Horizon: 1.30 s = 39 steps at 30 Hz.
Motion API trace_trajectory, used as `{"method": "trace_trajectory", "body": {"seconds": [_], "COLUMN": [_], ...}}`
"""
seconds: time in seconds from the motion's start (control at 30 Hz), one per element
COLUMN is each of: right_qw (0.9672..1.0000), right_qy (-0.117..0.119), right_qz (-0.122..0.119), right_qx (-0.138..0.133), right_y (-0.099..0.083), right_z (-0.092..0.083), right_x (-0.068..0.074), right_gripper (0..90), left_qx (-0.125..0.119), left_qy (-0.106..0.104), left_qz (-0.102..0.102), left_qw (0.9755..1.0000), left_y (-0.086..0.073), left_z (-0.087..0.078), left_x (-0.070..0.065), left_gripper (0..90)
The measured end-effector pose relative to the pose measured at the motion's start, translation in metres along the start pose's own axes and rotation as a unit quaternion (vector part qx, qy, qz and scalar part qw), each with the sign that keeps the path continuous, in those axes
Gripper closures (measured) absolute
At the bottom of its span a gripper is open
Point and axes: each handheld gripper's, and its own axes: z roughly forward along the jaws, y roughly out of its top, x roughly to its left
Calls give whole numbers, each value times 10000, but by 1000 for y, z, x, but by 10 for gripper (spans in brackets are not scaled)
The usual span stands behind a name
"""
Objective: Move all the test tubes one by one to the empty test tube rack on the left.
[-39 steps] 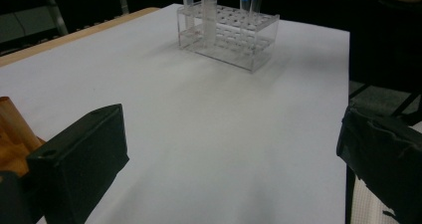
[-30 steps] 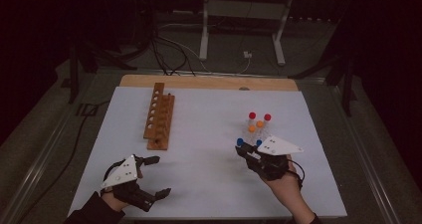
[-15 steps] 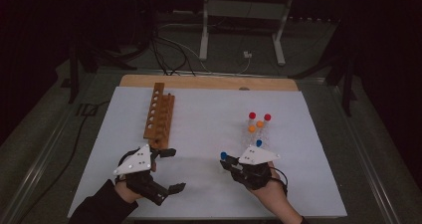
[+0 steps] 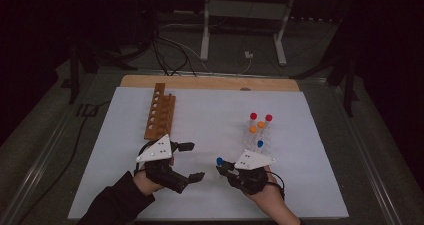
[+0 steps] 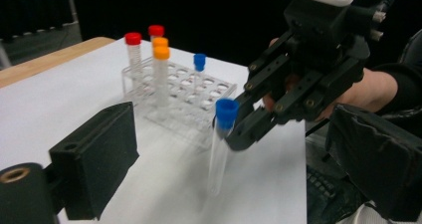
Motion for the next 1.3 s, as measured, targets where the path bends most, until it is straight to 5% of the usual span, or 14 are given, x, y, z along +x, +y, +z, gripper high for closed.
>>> {"method": "trace_trajectory", "body": {"seconds": [0.33,0.7,1.1,1.3], "right_qw": [10000,10000,10000,10000], "right_qy": [49,61,76,93], "right_qz": [-14,-13,-2,18], "right_qx": [-1,-1,-12,-20], "right_y": [0,0,1,1], "right_z": [0,0,0,0], "right_x": [1,2,2,1], "right_gripper": [772,772,772,770], "left_qx": [84,221,446,461], "left_qy": [-54,-41,-78,-21], "left_qz": [96,257,322,371], "left_qw": [9999,9994,9985,9982], "left_y": [5,3,-1,-1], "left_z": [28,40,45,45], "left_x": [-1,-1,-1,-2], "left_gripper": [247,590,755,770]}}
